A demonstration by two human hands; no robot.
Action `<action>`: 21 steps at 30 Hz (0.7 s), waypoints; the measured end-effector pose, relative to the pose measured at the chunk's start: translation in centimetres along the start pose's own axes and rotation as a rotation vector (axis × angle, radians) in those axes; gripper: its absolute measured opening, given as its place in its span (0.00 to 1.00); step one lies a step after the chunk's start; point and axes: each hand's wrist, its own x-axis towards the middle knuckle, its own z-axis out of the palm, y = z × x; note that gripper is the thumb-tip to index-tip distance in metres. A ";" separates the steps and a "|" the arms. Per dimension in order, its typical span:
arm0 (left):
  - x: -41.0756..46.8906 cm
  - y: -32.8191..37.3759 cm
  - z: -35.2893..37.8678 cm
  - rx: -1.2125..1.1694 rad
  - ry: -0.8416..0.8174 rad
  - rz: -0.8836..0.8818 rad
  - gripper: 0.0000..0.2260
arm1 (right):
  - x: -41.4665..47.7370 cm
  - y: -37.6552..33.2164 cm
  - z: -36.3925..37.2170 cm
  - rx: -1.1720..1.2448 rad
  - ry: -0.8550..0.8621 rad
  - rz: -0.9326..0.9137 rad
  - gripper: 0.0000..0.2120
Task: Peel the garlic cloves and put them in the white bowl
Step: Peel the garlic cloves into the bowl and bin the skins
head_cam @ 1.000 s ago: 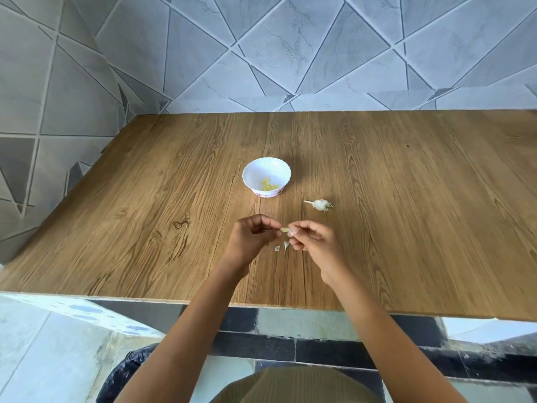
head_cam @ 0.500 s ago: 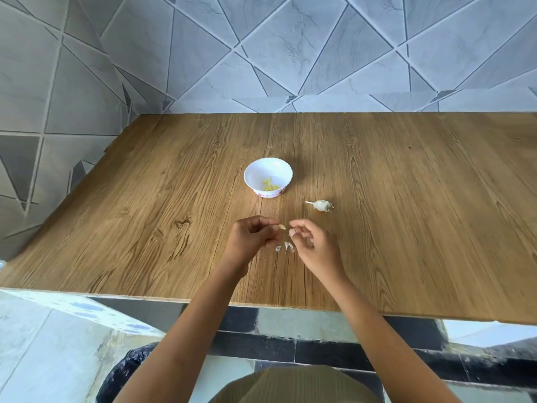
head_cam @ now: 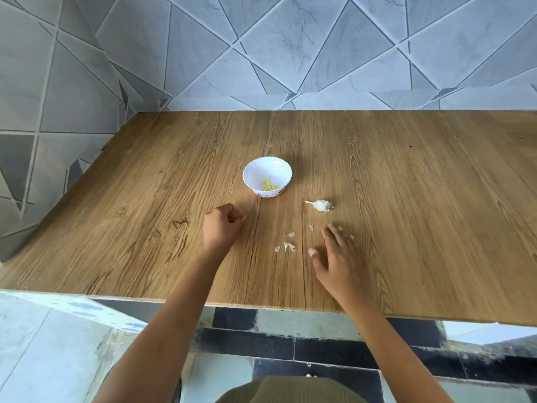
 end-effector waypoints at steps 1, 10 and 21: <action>-0.1 0.0 0.0 0.017 0.002 0.022 0.06 | 0.0 0.0 0.0 0.009 0.001 0.004 0.33; -1.4 6.0 3.7 0.179 -0.354 0.577 0.18 | -0.2 -0.1 -0.2 0.058 0.016 0.004 0.33; -1.2 5.7 4.1 0.289 -0.597 0.781 0.16 | -0.3 0.0 -0.8 0.129 0.051 -0.005 0.25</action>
